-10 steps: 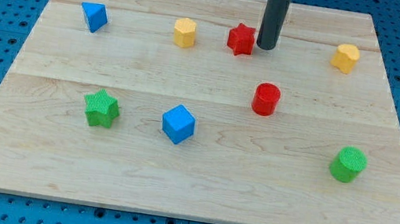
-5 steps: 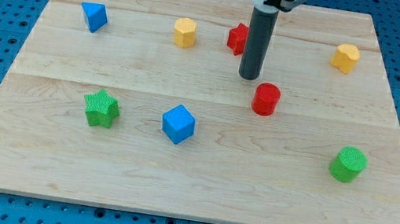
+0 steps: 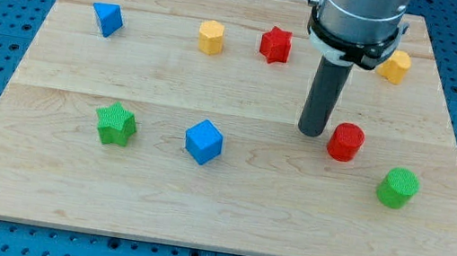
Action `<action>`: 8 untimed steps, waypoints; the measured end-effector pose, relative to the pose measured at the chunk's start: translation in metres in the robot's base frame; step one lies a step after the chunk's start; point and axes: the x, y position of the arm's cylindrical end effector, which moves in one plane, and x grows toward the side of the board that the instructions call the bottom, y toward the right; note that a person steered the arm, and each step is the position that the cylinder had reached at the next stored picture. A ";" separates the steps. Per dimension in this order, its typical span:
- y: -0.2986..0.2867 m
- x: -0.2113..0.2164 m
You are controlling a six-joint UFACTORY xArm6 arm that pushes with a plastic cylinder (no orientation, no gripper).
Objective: Push the red circle along with the green circle to the green circle
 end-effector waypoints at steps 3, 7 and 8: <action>0.070 0.029; 0.084 0.045; 0.077 0.012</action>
